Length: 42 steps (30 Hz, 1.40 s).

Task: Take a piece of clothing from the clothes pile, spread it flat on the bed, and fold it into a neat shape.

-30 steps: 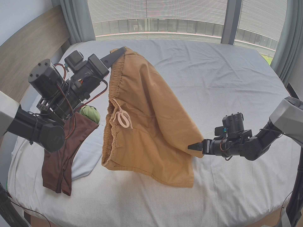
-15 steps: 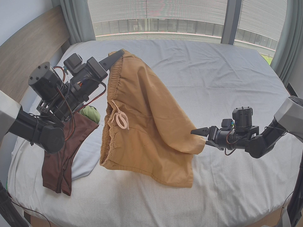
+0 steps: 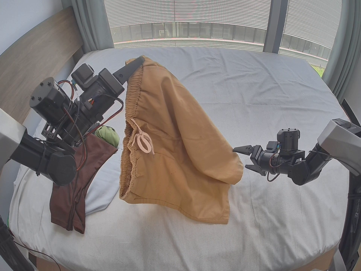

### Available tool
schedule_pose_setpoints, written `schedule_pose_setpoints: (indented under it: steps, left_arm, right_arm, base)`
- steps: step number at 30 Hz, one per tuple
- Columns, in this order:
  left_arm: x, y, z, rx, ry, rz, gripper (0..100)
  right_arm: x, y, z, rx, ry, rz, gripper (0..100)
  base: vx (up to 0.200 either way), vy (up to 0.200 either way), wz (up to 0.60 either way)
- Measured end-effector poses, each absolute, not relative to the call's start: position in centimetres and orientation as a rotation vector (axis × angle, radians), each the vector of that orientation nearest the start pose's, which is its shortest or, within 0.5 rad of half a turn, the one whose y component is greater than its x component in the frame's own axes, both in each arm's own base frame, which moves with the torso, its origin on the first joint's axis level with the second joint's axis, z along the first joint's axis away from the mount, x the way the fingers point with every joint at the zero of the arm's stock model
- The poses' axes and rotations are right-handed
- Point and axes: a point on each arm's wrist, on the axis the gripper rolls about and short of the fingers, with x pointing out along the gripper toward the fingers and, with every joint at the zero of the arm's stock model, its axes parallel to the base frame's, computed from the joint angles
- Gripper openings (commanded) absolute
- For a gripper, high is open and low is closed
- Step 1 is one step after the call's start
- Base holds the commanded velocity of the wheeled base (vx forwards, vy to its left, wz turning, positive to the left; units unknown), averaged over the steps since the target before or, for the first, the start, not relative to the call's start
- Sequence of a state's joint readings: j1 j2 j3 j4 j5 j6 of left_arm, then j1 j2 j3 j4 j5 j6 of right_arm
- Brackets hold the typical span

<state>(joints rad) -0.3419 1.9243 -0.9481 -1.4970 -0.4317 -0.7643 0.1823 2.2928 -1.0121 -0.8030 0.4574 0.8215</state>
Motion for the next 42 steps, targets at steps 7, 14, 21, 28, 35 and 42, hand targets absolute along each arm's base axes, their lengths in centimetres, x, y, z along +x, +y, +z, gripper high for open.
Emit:
schedule_pose_setpoints:
  steps: [7,14,21,28,35,42]
  left_arm:
    - [32.7,-12.6,22.7,-0.683,-0.227,-0.922,0]
    - [32.8,-12.6,22.2,-0.683,-0.22,-0.922,0]
    - [32.8,-12.7,22.1,-0.684,-0.218,-0.924,0]
    - [32.8,-12.7,22.2,-0.683,-0.222,-0.926,0]
    - [32.8,-12.8,22.4,-0.682,-0.229,-0.93,0]
    - [32.8,-12.8,22.4,-0.683,-0.228,-0.931,0]
  right_arm:
    - [41.0,8.7,3.0,0.937,0.742,0.415,100]
    - [41.5,9.2,3.5,1.014,0.723,0.46,100]
    - [41.5,9.9,3.4,1.095,0.743,0.487,100]
    - [41.0,9.6,2.6,1.114,0.791,0.479,100]
    - [40.3,9.2,1.7,1.097,0.815,0.459,100]
    - [40.0,9.7,1.7,1.098,0.83,0.471,100]
  base:
    - [0.0,0.0,0.0]
    - [0.0,0.0,0.0]
    - [0.0,0.0,0.0]
    - [0.0,0.0,0.0]
    - [0.0,0.0,0.0]
    - [0.0,0.0,0.0]
